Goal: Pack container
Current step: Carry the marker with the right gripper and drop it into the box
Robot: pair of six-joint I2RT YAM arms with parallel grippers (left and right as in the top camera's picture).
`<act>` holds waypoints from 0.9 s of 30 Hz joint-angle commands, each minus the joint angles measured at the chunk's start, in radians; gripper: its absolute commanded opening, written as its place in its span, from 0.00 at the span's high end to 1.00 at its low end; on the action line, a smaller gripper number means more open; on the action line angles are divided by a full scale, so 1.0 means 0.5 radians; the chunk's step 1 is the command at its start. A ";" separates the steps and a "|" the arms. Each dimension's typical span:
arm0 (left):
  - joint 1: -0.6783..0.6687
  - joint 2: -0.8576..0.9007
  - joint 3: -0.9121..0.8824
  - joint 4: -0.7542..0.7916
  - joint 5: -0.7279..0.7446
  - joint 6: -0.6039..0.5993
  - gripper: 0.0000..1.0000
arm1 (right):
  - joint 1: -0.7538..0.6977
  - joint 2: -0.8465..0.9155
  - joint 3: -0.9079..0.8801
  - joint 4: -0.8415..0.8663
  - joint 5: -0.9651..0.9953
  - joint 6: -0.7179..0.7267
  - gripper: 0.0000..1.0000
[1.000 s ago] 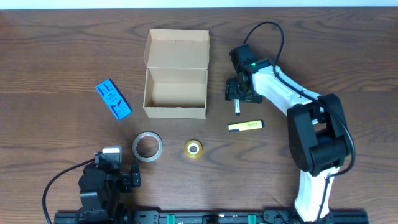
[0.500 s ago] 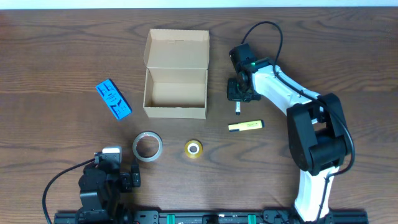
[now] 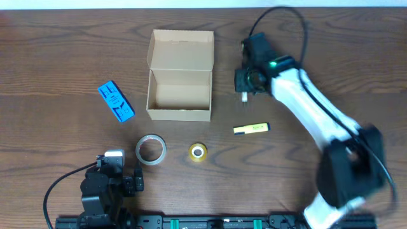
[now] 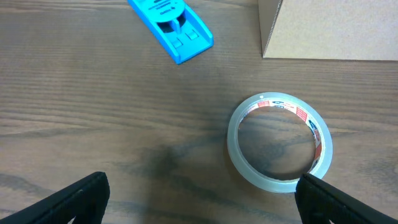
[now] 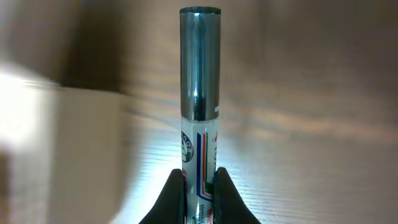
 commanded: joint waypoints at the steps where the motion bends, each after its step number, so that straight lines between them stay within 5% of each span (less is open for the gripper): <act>1: -0.008 -0.011 -0.013 -0.106 -0.021 0.006 0.05 | 0.120 -0.189 0.096 0.010 0.006 -0.256 0.99; 10: -0.008 -0.011 -0.013 -0.106 -0.021 0.006 0.05 | 0.352 -0.101 0.328 0.100 -0.016 -0.736 0.99; 27: -0.008 -0.011 -0.013 -0.106 -0.021 0.006 0.05 | 0.649 0.500 0.477 0.254 -0.053 -1.148 0.98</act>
